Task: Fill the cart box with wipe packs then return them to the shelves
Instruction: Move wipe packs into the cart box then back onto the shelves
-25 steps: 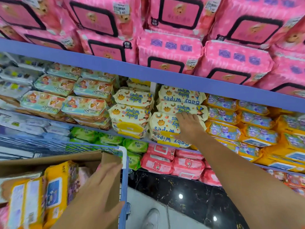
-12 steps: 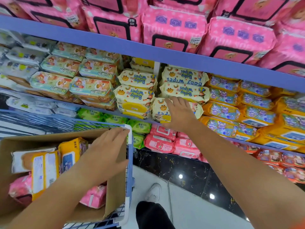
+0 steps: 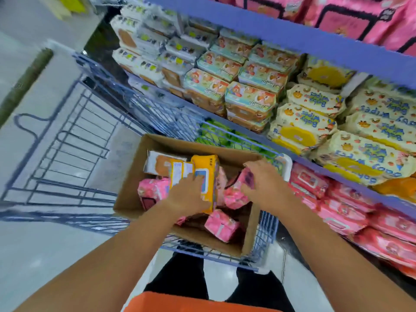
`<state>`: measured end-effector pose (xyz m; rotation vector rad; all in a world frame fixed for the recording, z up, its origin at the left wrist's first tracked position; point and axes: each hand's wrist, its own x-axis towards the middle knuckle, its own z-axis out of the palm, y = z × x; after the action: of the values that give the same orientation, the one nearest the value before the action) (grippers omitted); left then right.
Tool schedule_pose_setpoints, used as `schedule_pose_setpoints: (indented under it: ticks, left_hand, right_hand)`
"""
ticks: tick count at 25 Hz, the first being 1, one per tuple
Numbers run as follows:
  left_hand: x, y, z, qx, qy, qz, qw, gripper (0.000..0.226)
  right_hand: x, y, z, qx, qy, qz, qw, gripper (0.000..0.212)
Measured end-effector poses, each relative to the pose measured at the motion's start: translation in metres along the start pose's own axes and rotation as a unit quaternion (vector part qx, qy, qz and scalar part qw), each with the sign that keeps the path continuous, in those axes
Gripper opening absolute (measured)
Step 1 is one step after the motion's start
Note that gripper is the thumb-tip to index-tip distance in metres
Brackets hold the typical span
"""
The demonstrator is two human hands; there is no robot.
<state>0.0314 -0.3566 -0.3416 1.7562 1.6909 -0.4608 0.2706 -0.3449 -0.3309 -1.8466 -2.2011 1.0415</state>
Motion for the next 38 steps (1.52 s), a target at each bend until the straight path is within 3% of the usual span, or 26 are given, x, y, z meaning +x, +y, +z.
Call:
schedule_pose_setpoints:
  ticks: [3,5,7,9,12,15,16,17,19,20,22,24,25,26,28,29,31,33,35,38]
  left_hand:
    - [0.013,-0.071,0.006,-0.048,0.048,-0.046,0.997,0.087]
    - [0.024,-0.098,0.014,-0.151,0.041,-0.103,0.982,0.084]
    - [0.039,-0.112,0.026,-0.303,-0.034,-0.162,0.938,0.073]
    - [0.052,-0.112,0.042,-0.406,-0.06,-0.2,0.89,0.058]
    - [0.069,-0.106,0.058,-0.493,-0.019,-0.198,0.847,0.031]
    - [0.077,-0.117,0.048,-0.523,-0.045,-0.164,0.835,0.041]
    - [0.077,-0.124,0.038,-0.493,-0.039,-0.143,0.858,0.05]
    - [0.074,-0.132,0.025,-0.433,-0.021,-0.1,0.895,0.058]
    - [0.064,-0.145,0.003,-0.216,0.086,0.065,0.97,0.064]
    - [0.056,-0.148,-0.011,-0.078,0.167,0.172,0.968,0.068]
    - [0.037,-0.144,-0.039,0.12,0.28,0.336,0.891,0.078]
    - [0.015,-0.135,-0.06,0.173,0.306,0.41,0.842,0.078]
    - [0.005,-0.134,-0.067,0.16,0.304,0.413,0.844,0.082]
    - [-0.004,-0.134,-0.071,0.105,0.286,0.388,0.87,0.092]
    - [-0.027,-0.133,-0.085,-0.178,0.198,0.268,0.926,0.114]
    - [-0.035,-0.13,-0.092,-0.35,0.121,0.196,0.908,0.117]
    - [-0.044,-0.12,-0.105,-0.572,0.011,0.096,0.814,0.111]
    - [-0.043,-0.112,-0.114,-0.635,-0.038,0.072,0.768,0.099]
    - [-0.046,-0.101,-0.127,-0.629,-0.045,0.07,0.773,0.086]
    - [-0.054,-0.092,-0.145,-0.618,-0.036,0.071,0.782,0.085]
  right_hand:
    - [0.027,-0.06,0.06,0.055,-0.023,0.02,0.998,0.046]
    - [0.044,-0.084,0.106,0.115,-0.081,0.082,0.987,0.04]
    - [0.056,-0.097,0.142,0.178,-0.097,0.138,0.97,0.049]
    - [0.063,-0.101,0.163,0.217,-0.073,0.188,0.955,0.056]
    - [0.068,-0.098,0.175,0.23,-0.033,0.248,0.94,0.037]
    - [0.07,-0.106,0.159,0.248,-0.014,0.309,0.918,0.044]
    - [0.074,-0.111,0.149,0.296,-0.003,0.349,0.889,0.046]
    - [0.078,-0.116,0.137,0.387,0.004,0.399,0.831,0.048]
    - [0.081,-0.12,0.112,0.601,-0.011,0.447,0.663,0.063]
    - [0.081,-0.121,0.098,0.671,-0.023,0.437,0.598,0.071]
    - [0.072,-0.126,0.073,0.727,-0.061,0.399,0.556,0.071]
    - [0.063,-0.136,0.058,0.739,-0.082,0.344,0.573,0.056]
    - [0.058,-0.137,0.053,0.734,-0.07,0.319,0.595,0.055]
    - [0.052,-0.134,0.05,0.728,-0.041,0.295,0.617,0.058]
    - [0.043,-0.131,0.035,0.718,0.016,0.248,0.65,0.054]
    - [0.039,-0.13,0.028,0.714,0.03,0.221,0.663,0.048]
    - [0.035,-0.132,0.015,0.711,0.04,0.18,0.679,0.048]
    - [0.034,-0.141,0.005,0.704,0.046,0.161,0.69,0.049]
    - [0.033,-0.149,-0.002,0.691,0.047,0.152,0.705,0.054]
    - [0.03,-0.166,-0.017,0.673,0.061,0.145,0.723,0.062]
